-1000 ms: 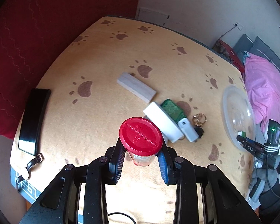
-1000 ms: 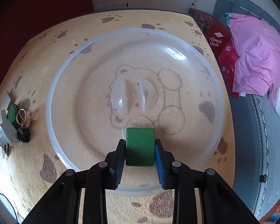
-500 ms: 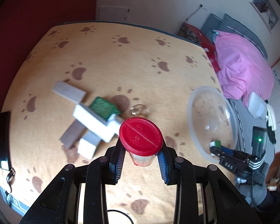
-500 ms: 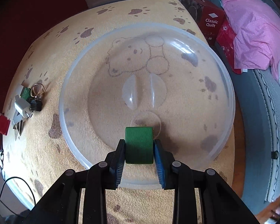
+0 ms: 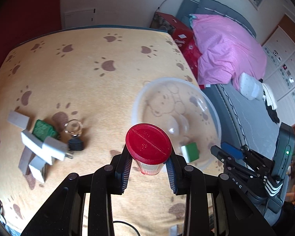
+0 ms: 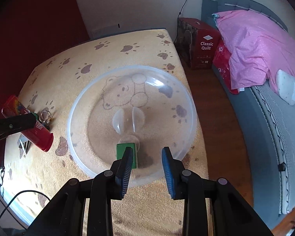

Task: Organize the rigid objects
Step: 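Release the green block and red can into the clear bowl with both grippers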

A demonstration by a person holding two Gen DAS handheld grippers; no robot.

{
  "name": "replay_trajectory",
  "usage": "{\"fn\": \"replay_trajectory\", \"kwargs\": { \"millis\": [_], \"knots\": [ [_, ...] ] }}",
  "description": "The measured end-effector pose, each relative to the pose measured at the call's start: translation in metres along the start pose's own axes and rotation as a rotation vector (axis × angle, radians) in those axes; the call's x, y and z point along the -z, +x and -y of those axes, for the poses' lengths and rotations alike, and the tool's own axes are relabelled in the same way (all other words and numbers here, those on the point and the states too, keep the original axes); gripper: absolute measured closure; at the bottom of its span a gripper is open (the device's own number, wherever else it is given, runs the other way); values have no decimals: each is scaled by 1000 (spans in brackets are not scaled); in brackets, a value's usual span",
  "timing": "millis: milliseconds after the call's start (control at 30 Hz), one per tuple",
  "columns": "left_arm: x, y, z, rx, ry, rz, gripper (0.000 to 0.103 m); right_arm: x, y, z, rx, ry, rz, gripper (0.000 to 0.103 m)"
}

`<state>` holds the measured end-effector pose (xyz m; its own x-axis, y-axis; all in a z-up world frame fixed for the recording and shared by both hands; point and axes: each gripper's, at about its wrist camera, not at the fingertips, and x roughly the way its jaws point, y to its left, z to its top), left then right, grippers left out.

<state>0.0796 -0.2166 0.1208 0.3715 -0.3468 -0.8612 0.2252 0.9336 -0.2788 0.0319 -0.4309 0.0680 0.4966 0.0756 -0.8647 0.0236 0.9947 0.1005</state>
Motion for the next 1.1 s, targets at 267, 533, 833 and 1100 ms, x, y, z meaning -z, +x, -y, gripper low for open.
{"fn": "replay_trajectory", "kwargs": {
  "millis": [267,533,833,1100],
  "knots": [
    [-3,23,31,62,22,-46,67,7,-4,19,7,37,4,70],
    [0,38,25,23,-21,-72,40,8,-1,24,-6,54,0,70],
    [7,31,3,-41,-44,-65,40,5,5,8,-31,35,-14,70],
    [16,24,-27,-64,-108,-68,40,10,9,-17,-55,-23,-54,70]
  ]
}}
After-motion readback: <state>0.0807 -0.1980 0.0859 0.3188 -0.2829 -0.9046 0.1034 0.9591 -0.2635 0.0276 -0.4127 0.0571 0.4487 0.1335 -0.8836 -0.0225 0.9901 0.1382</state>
